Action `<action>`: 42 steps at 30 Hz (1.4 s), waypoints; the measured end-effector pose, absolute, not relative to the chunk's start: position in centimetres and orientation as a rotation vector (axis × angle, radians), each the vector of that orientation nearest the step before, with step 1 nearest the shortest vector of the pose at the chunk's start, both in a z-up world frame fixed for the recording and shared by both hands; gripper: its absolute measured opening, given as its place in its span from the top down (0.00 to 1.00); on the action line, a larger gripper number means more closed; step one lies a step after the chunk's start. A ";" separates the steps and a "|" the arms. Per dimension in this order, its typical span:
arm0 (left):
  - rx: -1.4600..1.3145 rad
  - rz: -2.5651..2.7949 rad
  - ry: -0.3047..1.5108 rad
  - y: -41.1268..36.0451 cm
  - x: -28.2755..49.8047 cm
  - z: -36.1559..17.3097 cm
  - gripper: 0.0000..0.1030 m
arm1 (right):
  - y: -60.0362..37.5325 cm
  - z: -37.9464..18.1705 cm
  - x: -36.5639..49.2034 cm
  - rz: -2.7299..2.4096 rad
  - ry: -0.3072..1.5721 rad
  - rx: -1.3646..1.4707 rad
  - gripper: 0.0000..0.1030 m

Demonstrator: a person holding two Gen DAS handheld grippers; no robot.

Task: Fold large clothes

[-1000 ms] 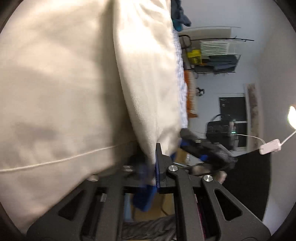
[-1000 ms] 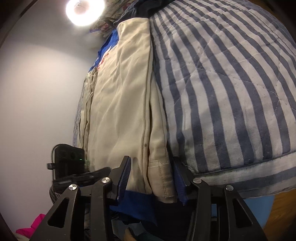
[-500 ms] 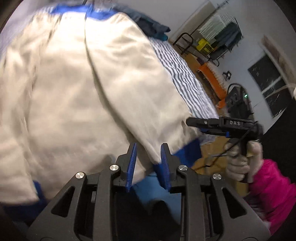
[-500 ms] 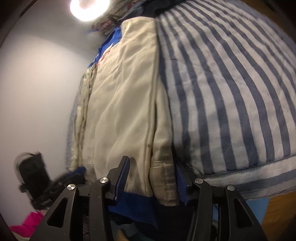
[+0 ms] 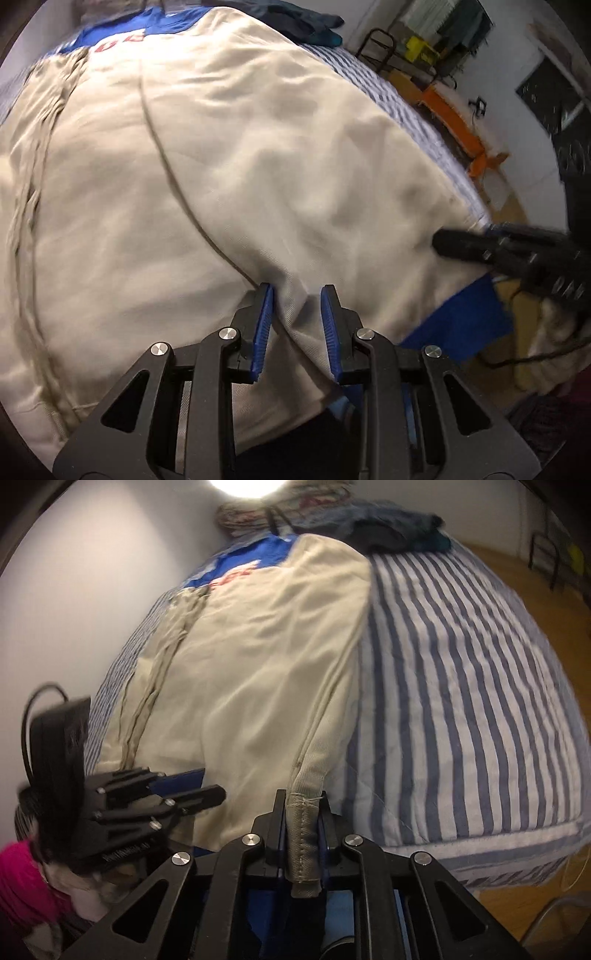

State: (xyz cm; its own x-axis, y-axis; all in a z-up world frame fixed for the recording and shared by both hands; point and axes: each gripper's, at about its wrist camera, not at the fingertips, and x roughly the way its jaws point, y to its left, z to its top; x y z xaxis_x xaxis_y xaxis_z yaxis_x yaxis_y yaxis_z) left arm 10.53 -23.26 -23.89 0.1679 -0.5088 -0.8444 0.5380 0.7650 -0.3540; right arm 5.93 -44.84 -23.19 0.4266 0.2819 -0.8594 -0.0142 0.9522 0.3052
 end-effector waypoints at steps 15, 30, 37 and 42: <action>-0.326 -0.542 0.917 -7.5 15.9 -12.6 0.76 | -30.9 -20.7 7.8 0.427 1.023 -0.125 0.89; -0.448 -0.420 0.909 0.9 16.8 -13.4 0.76 | -25.2 -24.7 9.9 0.638 1.166 -0.148 0.73; -0.404 -0.478 0.980 -1.5 15.6 -15.2 0.76 | -33.3 -20.1 10.9 0.652 1.049 0.163 0.56; -0.320 -0.572 1.058 -6.1 14.5 -17.1 0.76 | -39.1 -20.2 13.9 0.552 1.012 0.367 0.51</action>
